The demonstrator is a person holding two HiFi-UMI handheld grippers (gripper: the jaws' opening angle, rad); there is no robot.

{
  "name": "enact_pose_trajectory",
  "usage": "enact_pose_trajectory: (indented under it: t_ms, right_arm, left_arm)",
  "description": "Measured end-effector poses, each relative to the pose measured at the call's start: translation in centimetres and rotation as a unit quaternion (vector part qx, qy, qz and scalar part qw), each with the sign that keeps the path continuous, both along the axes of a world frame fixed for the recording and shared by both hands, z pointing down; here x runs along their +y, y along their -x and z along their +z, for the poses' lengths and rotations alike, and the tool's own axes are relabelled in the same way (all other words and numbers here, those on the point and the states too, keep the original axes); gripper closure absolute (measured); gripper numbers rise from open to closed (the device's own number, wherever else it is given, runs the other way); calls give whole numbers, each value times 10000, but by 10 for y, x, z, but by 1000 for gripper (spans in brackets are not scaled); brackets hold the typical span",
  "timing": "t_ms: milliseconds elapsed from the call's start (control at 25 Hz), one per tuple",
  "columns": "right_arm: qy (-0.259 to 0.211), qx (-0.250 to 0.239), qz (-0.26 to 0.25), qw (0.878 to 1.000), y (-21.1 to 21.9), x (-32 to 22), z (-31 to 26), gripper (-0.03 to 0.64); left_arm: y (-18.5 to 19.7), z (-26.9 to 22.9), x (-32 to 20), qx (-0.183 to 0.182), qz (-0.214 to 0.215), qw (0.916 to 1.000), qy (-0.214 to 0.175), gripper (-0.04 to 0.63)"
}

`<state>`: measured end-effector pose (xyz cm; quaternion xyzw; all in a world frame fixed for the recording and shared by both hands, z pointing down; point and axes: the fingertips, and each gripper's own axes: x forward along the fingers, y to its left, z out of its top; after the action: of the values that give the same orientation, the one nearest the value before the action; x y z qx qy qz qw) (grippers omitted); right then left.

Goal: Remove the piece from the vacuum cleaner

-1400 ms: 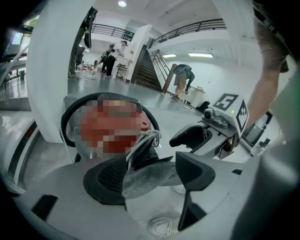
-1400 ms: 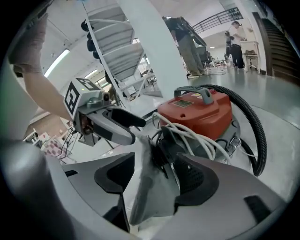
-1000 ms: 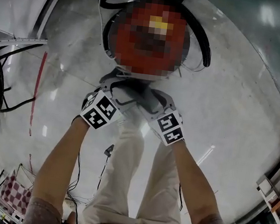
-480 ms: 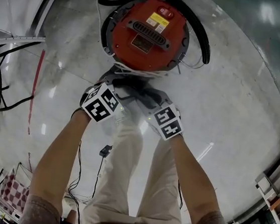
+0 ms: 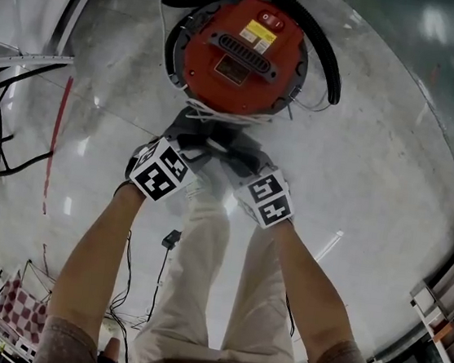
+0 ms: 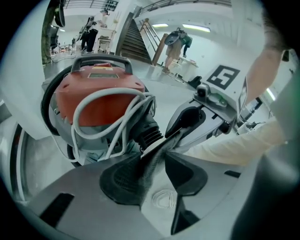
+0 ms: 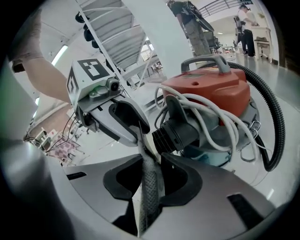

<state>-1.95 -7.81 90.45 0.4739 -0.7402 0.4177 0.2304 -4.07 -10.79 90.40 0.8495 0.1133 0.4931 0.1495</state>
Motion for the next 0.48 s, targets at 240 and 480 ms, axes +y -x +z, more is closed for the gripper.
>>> enact_pose_trajectory:
  t_ms: [240,480]
  right_arm:
    - [100,-117,245,9996,5,-3,0,540]
    - [58,-37,249,9997,7,-1,-2,539]
  left_arm:
    - [7,-1,-7,-103,-53,9999,-17,471]
    - [12,-3,-6,-165,-336,9993,-20,491]
